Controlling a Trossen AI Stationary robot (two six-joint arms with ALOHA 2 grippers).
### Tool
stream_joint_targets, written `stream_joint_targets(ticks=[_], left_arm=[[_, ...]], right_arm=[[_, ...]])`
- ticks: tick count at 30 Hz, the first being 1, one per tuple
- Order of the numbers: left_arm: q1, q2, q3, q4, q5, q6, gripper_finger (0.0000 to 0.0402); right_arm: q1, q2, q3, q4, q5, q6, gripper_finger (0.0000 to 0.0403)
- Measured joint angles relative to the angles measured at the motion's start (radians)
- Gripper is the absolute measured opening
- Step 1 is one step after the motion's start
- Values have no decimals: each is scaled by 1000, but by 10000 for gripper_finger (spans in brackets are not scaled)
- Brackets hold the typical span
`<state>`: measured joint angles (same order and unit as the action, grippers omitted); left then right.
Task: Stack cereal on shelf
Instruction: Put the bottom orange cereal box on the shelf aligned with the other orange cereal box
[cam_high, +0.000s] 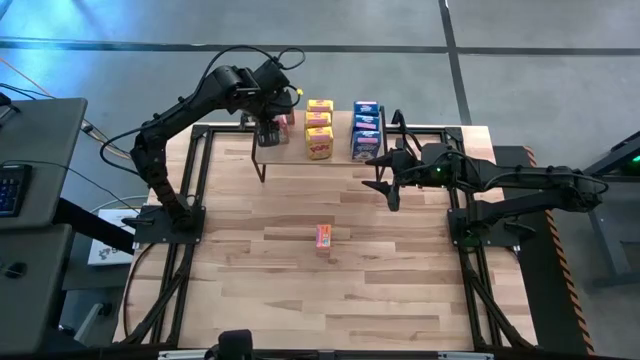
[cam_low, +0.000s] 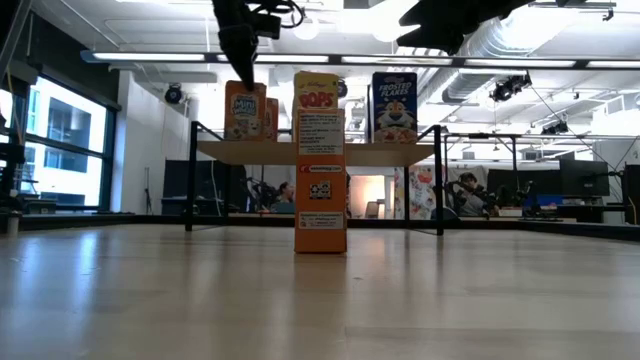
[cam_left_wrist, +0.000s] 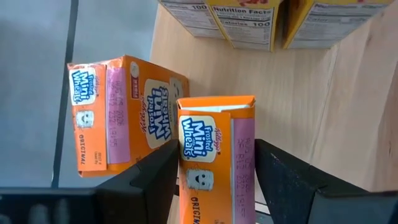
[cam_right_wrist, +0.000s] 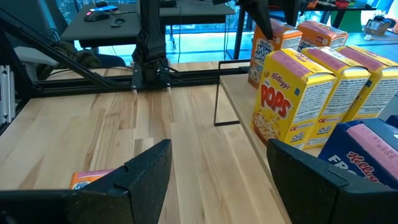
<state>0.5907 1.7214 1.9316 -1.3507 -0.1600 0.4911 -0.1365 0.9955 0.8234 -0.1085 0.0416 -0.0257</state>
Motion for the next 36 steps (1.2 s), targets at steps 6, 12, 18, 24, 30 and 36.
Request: stream_joint_targets(ticks=[6, 12, 18, 24, 30, 36], left_arm=[[0, 0, 0, 5, -13, -18, 198], [0, -33, 0, 7, -37, -41, 198], [0, -80, 0, 3, -72, -86, 198], [-2, -129, 0, -100, -98, -179, 198], [-2, -154, -6, -215, -88, -250, 198], [-2, -146, -56, -207, -51, -228, 198]], right_arm=[[0, 0, 0, 0, 0, 0, 257], [0, 0, 0, 0, 0, 0, 257], [0, 0, 0, 0, 0, 0, 257], [0, 0, 0, 0, 0, 0, 257], [0, 0, 0, 0, 0, 0, 257], [0, 0, 0, 0, 0, 0, 257]])
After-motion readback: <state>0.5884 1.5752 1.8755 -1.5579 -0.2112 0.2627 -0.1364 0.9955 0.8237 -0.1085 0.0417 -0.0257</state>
